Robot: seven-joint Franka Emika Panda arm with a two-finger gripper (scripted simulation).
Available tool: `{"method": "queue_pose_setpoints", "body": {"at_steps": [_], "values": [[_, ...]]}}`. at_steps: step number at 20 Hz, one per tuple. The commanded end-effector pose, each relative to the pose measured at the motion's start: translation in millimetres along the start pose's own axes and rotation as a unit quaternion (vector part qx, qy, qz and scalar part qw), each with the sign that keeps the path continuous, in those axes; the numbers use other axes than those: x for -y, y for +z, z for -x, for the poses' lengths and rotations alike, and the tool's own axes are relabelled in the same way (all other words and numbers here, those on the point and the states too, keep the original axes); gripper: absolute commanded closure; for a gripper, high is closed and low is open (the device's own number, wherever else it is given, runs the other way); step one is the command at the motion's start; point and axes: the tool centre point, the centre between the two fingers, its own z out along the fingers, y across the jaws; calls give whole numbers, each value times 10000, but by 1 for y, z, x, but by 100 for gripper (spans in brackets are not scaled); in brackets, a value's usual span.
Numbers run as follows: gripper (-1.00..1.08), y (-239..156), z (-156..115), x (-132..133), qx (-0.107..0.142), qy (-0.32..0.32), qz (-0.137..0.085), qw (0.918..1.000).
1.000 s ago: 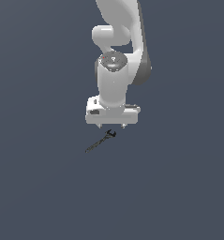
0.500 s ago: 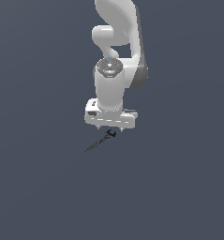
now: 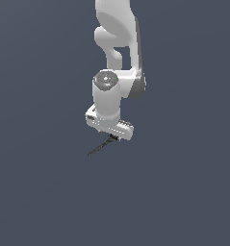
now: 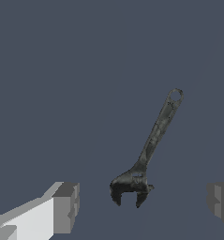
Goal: Pick up the object and move it to a goal position.
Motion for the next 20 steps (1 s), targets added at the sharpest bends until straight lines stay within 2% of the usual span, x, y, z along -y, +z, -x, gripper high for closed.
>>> {"method": "queue_pose_setpoints", "body": {"at_steps": [1, 5, 11, 20], "values": [[-92, 10, 0, -6, 0, 432, -11, 9991], [-92, 26, 0, -15, -4, 1111, -18, 9938], [-92, 46, 1, -30, -24, 2035, -13, 9791], [-92, 64, 2, -44, -60, 2840, 4, 9588]]}}
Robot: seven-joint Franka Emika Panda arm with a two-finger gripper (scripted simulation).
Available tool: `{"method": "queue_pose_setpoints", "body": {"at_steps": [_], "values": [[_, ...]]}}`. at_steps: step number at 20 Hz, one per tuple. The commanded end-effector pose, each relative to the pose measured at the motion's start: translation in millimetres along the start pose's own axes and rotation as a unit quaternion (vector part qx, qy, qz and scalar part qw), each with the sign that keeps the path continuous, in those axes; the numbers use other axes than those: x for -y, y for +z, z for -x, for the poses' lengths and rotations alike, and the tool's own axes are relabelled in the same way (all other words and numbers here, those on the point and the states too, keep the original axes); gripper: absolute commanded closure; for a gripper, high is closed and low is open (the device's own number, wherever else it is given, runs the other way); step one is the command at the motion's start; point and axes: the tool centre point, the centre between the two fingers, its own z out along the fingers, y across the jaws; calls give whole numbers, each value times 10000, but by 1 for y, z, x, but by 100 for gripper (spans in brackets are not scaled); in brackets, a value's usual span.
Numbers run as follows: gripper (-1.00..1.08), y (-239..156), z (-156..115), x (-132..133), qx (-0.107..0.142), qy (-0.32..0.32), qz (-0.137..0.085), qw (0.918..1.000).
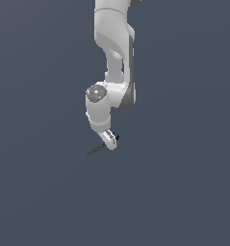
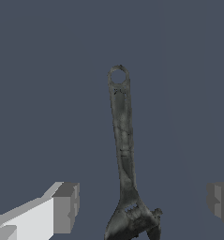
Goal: Pick up the object and move it to a goal position.
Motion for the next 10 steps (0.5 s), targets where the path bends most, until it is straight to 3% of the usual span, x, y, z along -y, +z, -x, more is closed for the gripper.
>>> {"method": "queue_pose_setpoints", "body": {"at_steps": [1, 10], "values": [[-92, 3, -1, -2, -11, 158, 0, 9999], [-92, 8, -2, -4, -15, 243, 3, 9997]]}}
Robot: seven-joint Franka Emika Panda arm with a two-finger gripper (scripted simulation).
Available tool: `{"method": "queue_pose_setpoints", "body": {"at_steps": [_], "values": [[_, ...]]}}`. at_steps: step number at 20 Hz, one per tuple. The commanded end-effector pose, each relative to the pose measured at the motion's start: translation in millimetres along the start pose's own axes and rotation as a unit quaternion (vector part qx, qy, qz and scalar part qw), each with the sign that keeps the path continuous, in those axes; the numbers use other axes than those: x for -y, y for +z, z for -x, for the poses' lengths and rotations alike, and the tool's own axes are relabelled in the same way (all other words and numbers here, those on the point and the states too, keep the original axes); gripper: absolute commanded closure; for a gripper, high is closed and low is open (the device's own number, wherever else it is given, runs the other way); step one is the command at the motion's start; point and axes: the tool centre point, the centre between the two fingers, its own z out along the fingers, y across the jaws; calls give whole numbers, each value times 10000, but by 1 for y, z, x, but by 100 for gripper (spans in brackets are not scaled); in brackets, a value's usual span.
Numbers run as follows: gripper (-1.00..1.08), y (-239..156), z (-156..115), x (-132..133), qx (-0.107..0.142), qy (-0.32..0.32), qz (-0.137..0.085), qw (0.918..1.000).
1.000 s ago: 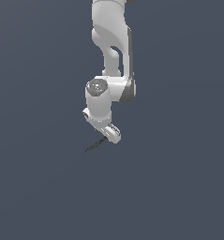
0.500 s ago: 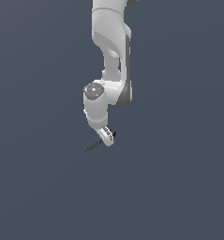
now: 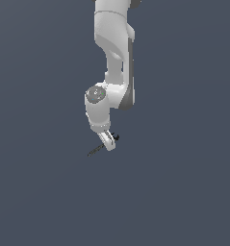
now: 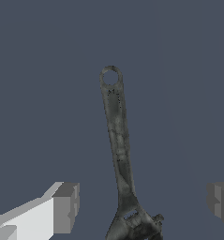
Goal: Pick up the object and move it to a goal position.
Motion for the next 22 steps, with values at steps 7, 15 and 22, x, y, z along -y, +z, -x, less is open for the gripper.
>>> {"method": "queue_pose_setpoints", "body": {"at_steps": [7, 15, 22], "values": [[-92, 31, 1, -1, 1, 19, 1, 10000], [-92, 49, 0, -1, 0, 28, 1, 10000], [108, 49, 0, -1, 0, 28, 1, 10000]]}}
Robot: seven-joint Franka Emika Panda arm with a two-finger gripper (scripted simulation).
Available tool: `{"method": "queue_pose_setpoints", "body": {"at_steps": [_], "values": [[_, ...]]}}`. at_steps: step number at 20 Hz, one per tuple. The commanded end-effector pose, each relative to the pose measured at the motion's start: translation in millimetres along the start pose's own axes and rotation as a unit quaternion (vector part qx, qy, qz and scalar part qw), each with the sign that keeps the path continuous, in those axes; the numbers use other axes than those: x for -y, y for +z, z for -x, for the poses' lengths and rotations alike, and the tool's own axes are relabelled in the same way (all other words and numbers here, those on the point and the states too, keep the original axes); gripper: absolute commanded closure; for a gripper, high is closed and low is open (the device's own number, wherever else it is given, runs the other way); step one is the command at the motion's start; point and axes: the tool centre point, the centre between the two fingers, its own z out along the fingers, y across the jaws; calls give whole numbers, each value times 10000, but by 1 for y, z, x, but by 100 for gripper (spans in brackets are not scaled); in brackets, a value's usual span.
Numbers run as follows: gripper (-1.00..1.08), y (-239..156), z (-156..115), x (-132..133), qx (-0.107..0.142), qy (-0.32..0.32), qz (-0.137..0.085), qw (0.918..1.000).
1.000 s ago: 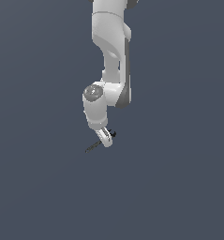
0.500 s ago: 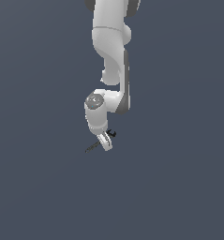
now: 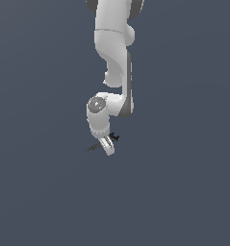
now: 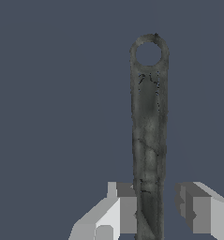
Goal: Pick up the object and move it to a goal position.
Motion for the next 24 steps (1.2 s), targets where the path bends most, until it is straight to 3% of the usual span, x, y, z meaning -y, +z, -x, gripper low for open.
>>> {"method": "queue_pose_setpoints", "body": {"at_steps": [1, 12, 24], "values": [[108, 2, 2, 2, 6, -21, 0, 10000], [108, -20, 4, 8, -3, 5, 0, 10000], [108, -120, 25, 46, -6, 8, 5, 10000]]}}
